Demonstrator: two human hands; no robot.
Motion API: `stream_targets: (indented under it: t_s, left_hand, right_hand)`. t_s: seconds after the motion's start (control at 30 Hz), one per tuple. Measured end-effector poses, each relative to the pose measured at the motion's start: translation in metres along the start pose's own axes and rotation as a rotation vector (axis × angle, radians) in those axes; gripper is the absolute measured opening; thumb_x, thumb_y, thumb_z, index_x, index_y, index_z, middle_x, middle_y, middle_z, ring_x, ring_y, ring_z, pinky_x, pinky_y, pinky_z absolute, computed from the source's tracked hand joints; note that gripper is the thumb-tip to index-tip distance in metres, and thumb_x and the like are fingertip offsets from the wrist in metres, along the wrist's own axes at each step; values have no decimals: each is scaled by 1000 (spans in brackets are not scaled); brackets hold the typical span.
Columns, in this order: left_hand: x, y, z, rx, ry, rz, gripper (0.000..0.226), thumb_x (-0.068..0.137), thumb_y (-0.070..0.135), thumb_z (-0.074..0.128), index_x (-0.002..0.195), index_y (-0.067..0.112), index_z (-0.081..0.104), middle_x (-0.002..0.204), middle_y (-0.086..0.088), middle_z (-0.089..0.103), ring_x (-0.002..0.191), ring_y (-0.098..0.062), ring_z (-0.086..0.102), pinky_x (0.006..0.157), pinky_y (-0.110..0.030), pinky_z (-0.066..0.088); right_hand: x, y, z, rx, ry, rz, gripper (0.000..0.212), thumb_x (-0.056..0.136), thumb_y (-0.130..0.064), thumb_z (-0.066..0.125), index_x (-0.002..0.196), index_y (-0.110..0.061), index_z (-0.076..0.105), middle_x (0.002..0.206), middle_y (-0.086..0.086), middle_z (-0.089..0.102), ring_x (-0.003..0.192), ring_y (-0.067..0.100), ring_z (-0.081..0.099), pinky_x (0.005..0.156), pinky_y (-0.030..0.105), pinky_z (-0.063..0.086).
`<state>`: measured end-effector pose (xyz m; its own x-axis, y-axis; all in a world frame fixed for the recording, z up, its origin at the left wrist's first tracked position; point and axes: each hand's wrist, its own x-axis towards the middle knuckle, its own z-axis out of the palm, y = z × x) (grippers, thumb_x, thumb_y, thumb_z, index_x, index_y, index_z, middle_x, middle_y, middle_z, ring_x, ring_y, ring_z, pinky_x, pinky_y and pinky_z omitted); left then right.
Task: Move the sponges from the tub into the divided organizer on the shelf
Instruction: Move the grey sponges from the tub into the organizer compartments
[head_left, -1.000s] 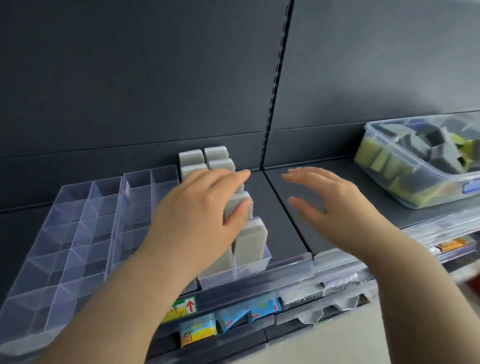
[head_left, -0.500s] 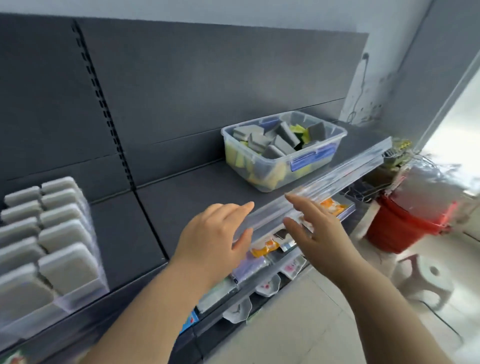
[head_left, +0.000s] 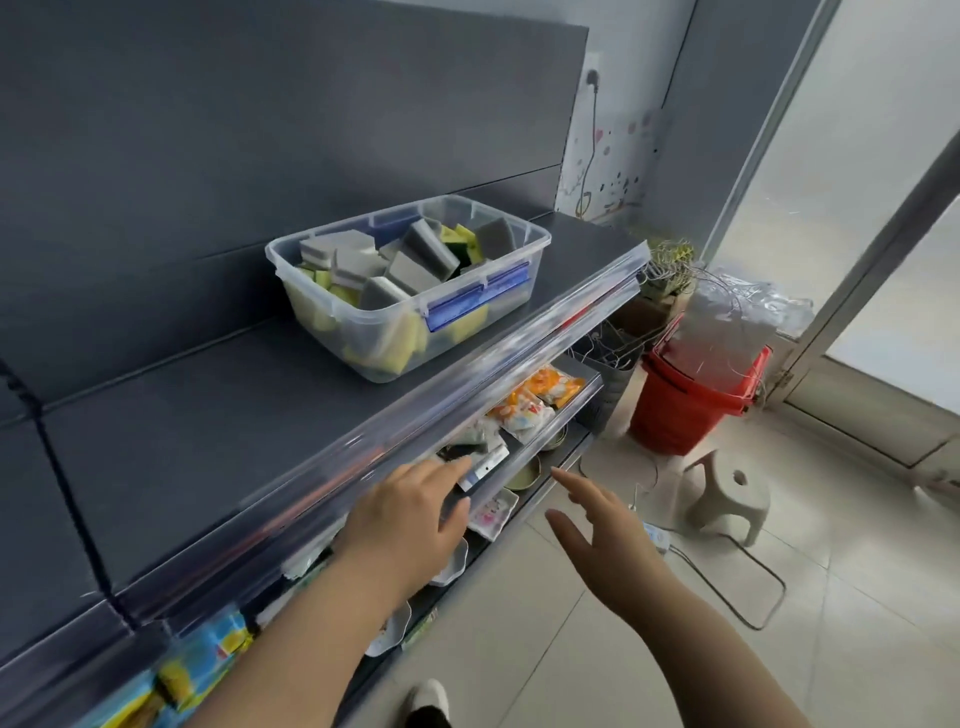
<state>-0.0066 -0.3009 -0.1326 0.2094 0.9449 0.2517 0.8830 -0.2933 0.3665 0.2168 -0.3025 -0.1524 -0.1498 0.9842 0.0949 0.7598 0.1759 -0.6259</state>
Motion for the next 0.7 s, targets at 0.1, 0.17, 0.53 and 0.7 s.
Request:
stream_targets:
  t_s: [0.1, 0.17, 0.53, 0.7]
  left_hand:
    - [35, -4, 4, -19, 34, 11, 44, 91, 37, 46, 134, 31, 45, 121, 12, 57, 111, -12, 50, 83, -31, 44]
    - [61, -8, 6, -40, 48, 12, 45, 91, 37, 46, 135, 32, 43, 122, 12, 56, 112, -11, 48, 84, -31, 43]
    - [239, -44, -52, -50, 325, 164, 40, 91, 28, 50, 129, 17, 51, 111, 0, 63, 101, -17, 57, 76, -28, 50]
    - [272, -75, -55, 6, 347, 95, 40, 86, 22, 57, 125, 15, 55, 109, -4, 64, 99, -21, 58, 78, -25, 41]
  right_hand:
    - [32, 11, -4, 2, 27, 5, 46, 89, -41, 52, 133, -42, 39, 113, -25, 42, 102, -6, 41, 89, 17, 33]
    - [60, 17, -7, -10, 26, -15, 46, 89, -42, 52, 133, -43, 39, 115, -25, 42, 104, -6, 43, 90, 17, 34]
    - [251, -9, -69, -4, 134, -118, 45, 84, -49, 47, 128, -50, 38, 117, -20, 50, 106, 0, 51, 91, 24, 42]
    - [303, -11, -69, 41, 135, -160, 41, 87, -39, 52, 126, -44, 44, 114, -16, 55, 105, 1, 54, 92, 26, 45]
